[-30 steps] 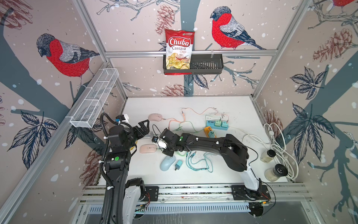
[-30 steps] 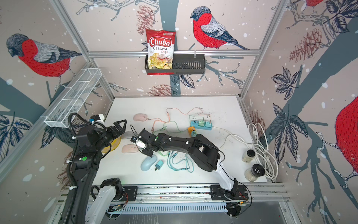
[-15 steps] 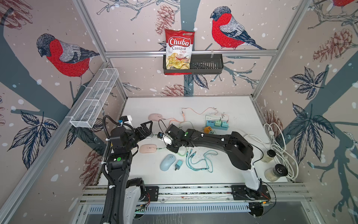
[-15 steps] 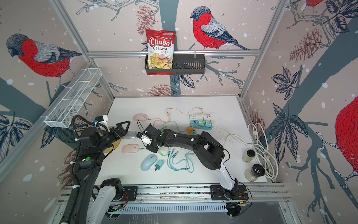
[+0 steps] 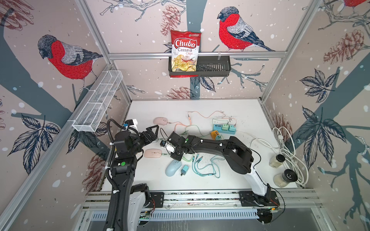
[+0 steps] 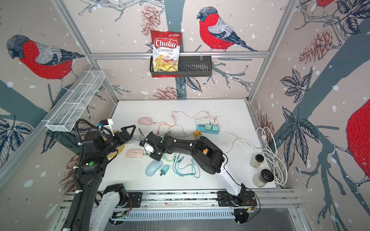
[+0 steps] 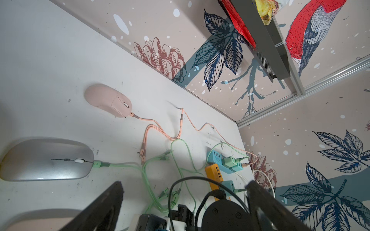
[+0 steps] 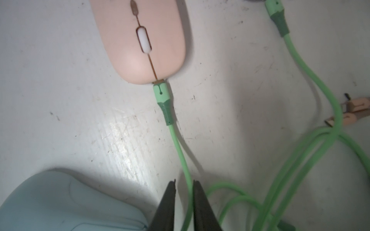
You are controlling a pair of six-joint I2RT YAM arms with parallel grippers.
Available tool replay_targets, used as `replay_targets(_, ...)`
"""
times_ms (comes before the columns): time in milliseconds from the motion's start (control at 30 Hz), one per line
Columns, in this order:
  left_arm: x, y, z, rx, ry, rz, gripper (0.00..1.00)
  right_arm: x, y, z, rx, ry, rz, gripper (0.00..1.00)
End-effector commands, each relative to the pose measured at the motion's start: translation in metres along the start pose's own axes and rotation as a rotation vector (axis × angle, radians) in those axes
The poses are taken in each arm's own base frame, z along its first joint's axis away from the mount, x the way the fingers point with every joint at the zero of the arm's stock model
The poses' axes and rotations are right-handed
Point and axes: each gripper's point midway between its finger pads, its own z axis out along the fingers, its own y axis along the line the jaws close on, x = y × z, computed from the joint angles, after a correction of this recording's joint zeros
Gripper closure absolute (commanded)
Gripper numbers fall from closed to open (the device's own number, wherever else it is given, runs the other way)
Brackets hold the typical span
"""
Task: Unplug the wireless mouse
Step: Pick up the mouse from the center of the board.
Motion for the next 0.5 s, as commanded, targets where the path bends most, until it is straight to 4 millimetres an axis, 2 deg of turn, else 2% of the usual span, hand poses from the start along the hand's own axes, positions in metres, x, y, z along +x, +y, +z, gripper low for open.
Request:
replay_targets(0,-0.009,-0.01,0.0,0.043,-0.035,0.037,0.04,-0.005,-0.001,-0.007,0.016,-0.01,0.011,0.97)
replay_targets(33,-0.009,-0.01,0.0,0.043,-0.035,0.037,0.04,-0.007,-0.001,-0.011,0.025,-0.019,0.012,1.0)
replay_targets(100,-0.009,-0.01,0.0,0.042,-0.033,0.04,0.04,-0.012,-0.003,-0.021,0.044,-0.04,0.011,1.0)
replay_targets(167,-0.009,-0.01,-0.001,0.041,-0.032,0.042,0.04,-0.019,-0.009,-0.039,0.078,-0.071,0.016,1.0)
replay_targets(300,-0.005,-0.017,0.0,0.087,-0.013,0.051,0.07,-0.026,-0.023,-0.091,0.146,-0.129,0.033,1.0)
replay_targets(467,0.011,-0.047,0.0,0.322,0.046,0.077,0.1,-0.023,-0.036,-0.164,0.198,-0.215,0.089,1.0)
